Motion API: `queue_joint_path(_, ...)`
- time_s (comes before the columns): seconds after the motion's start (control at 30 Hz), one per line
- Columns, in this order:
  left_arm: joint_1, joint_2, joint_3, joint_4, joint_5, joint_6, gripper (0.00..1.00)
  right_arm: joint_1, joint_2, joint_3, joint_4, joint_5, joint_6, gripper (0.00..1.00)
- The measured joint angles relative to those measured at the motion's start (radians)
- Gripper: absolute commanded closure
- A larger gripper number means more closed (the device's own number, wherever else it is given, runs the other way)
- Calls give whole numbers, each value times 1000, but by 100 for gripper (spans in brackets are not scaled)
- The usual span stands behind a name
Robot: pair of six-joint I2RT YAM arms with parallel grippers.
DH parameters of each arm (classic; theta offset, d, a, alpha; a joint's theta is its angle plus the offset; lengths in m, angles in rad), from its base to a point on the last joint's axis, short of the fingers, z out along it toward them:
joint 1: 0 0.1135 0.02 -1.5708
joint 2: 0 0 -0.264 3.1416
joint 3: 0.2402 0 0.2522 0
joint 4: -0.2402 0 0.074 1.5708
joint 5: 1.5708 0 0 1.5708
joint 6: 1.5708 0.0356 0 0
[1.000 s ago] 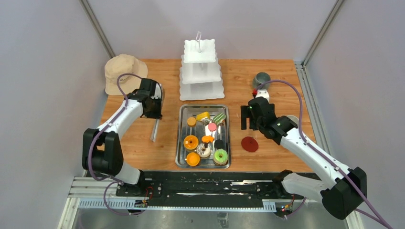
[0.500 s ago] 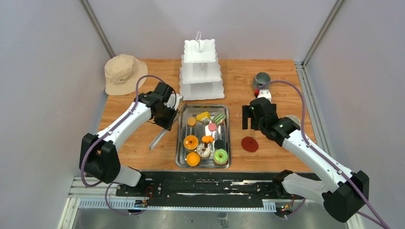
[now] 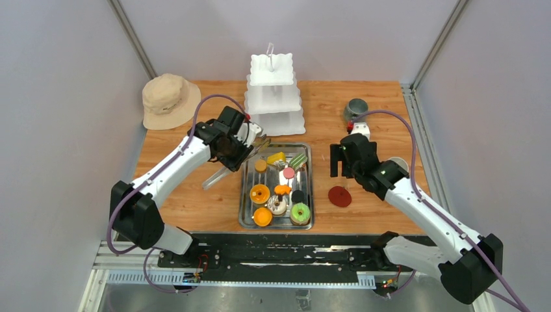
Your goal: Serve the afternoon tea
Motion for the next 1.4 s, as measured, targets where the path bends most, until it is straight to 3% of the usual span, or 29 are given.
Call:
queue_joint_path(0.53, 0, -15, -90, 40, 45, 213, 63, 0, -21, 0, -26, 6, 0, 12)
queue_joint_path(1.4, -3, 82, -97, 81, 35, 264, 58, 0, -6, 0, -27, 6, -1, 12)
